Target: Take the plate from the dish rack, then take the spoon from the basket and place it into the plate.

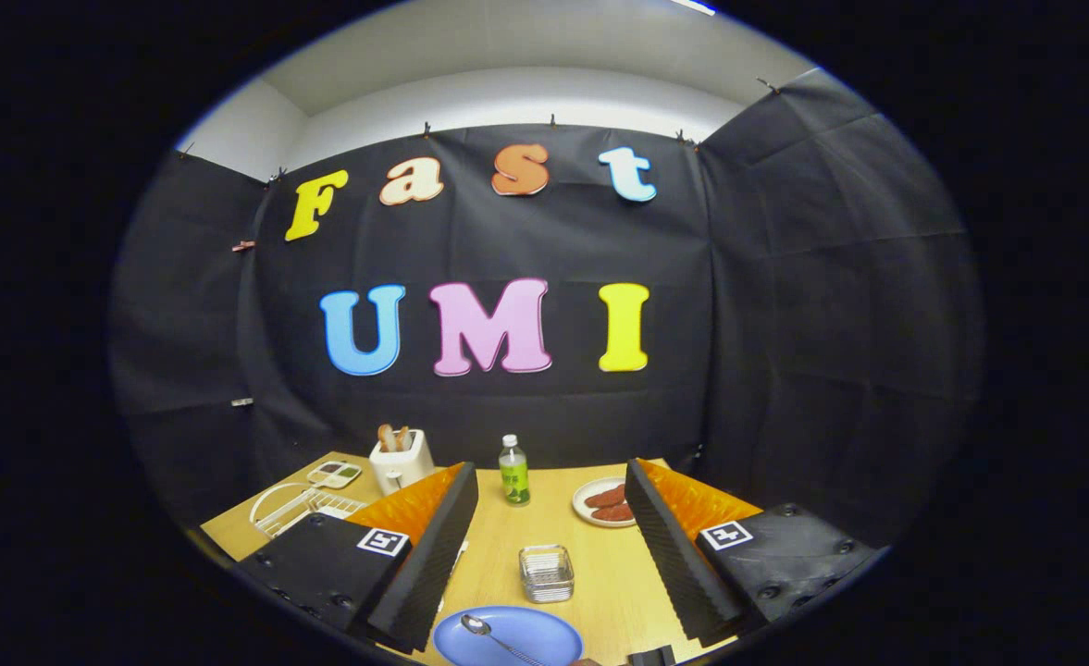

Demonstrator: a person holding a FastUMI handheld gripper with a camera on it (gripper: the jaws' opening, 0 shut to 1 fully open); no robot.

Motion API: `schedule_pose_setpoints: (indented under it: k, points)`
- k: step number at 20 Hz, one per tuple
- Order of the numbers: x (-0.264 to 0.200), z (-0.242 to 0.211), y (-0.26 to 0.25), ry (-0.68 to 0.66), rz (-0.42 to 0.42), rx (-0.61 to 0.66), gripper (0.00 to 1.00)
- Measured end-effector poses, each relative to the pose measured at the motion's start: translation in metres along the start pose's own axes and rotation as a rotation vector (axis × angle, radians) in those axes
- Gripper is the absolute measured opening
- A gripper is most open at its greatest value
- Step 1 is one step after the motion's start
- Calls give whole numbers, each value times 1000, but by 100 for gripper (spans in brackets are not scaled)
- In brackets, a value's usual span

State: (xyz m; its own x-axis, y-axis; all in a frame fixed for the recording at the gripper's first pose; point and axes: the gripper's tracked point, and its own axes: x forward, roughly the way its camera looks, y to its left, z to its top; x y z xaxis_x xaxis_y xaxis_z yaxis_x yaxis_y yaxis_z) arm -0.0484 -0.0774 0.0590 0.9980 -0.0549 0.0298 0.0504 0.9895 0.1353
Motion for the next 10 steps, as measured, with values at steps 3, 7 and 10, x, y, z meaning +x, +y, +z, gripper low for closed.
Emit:
schedule_pose_setpoints:
  k: [3,7,10]
  points:
    - [-13,14,11,-33,-9,-22,98]
    - [-14,10,27,-48,5,-129,98]
    - [-17,0,49,-16,47,-114,96]
